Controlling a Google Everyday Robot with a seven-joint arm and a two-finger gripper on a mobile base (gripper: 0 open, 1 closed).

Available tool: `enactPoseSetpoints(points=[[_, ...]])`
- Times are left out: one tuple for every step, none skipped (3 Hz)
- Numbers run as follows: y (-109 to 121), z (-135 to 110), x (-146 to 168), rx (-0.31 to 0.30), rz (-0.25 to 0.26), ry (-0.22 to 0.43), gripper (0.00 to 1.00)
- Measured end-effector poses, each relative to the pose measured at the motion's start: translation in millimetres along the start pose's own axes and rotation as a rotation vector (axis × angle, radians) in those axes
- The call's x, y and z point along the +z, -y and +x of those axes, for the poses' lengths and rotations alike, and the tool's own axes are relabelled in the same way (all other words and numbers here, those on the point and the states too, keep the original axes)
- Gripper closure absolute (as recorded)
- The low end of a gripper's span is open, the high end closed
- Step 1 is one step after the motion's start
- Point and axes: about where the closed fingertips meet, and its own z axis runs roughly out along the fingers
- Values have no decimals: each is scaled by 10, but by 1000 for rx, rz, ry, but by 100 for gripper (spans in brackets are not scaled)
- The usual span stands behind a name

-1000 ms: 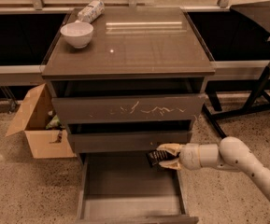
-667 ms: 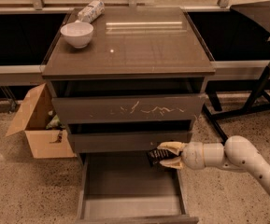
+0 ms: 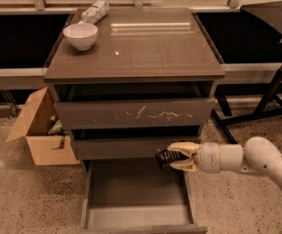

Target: Pick rxbar chocolate from bottom drawer and place on counter

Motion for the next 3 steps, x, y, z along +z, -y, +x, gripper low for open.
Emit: enactPoseSetpoints(points=[[349, -12, -130, -31, 71, 39, 100], [1253, -159, -548, -141, 185, 101, 100], [1787, -245, -858, -223, 232, 110, 100]])
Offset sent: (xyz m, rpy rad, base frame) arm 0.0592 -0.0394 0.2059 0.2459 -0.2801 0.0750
